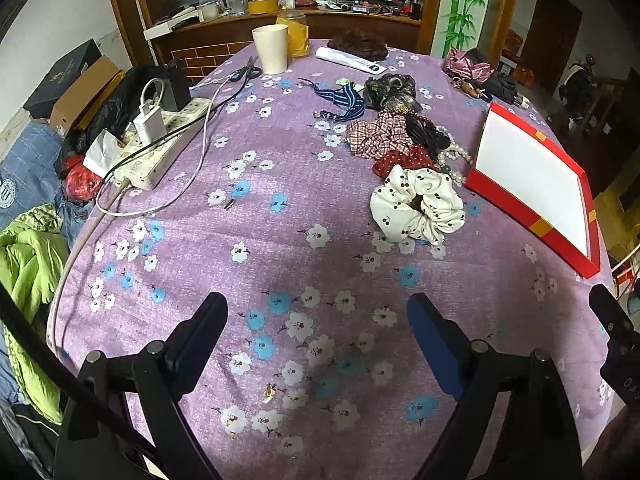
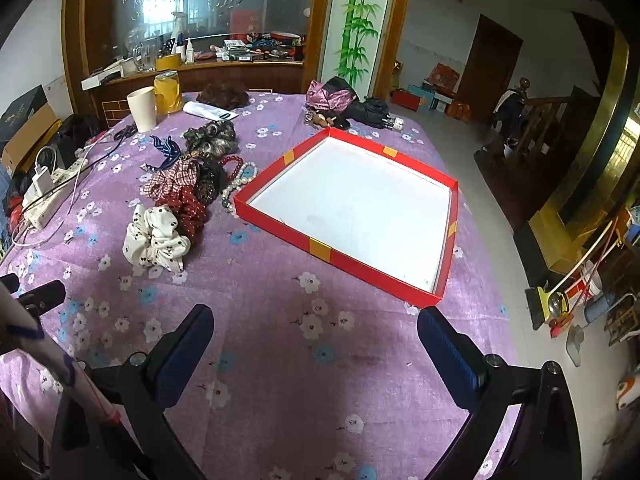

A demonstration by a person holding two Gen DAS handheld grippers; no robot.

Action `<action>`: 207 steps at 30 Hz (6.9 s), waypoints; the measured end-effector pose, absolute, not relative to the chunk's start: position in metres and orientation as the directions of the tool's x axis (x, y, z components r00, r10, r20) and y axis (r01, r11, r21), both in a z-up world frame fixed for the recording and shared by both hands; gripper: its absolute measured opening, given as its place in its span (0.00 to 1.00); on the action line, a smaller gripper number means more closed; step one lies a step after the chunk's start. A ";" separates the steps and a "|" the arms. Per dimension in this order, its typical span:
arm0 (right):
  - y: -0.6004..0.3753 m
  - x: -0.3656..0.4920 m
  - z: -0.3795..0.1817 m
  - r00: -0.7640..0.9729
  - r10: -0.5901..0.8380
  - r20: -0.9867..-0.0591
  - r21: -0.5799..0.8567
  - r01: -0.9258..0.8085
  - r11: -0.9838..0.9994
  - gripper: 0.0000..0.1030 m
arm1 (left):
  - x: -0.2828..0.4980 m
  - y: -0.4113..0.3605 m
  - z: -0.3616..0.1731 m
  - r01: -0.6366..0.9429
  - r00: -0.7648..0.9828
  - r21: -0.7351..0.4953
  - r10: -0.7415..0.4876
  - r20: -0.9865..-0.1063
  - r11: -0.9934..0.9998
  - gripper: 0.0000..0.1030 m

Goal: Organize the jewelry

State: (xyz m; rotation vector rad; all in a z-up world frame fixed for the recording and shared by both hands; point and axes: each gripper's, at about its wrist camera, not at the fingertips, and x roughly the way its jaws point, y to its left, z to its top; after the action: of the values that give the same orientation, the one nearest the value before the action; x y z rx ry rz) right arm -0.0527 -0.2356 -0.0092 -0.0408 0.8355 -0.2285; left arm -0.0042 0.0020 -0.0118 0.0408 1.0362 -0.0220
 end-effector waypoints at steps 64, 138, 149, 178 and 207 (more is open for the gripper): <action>-0.181 0.044 -0.059 0.484 0.250 -0.838 0.250 -0.065 0.966 0.83 | 0.147 0.035 -0.025 0.143 0.479 -0.024 -0.091 -0.873 0.989 0.88; -0.420 0.027 -0.070 0.513 0.103 -0.852 0.226 0.183 0.957 0.13 | 0.162 -0.212 -0.048 0.316 0.383 0.013 -0.115 -0.916 0.949 0.03; -0.421 0.026 -0.060 0.538 0.041 -0.842 0.179 0.207 0.962 0.57 | 0.158 -0.203 -0.041 0.304 0.366 -0.073 -0.187 -0.912 0.950 0.38; -0.319 0.011 -0.032 0.566 0.125 -0.815 0.223 0.107 0.969 0.63 | 0.095 0.023 0.006 0.013 0.491 -0.026 -0.029 -0.871 1.000 0.47; -0.179 0.112 -0.077 0.469 0.221 -0.855 0.254 0.008 0.967 0.69 | 0.293 0.008 -0.053 0.139 0.392 -0.195 -0.234 -0.890 0.971 0.52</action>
State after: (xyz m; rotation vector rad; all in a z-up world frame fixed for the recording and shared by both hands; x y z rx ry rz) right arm 0.1121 -0.1788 -0.0772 0.2356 1.0774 0.1323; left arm 0.2930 0.0078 -0.0535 -0.0935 1.1444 -0.2376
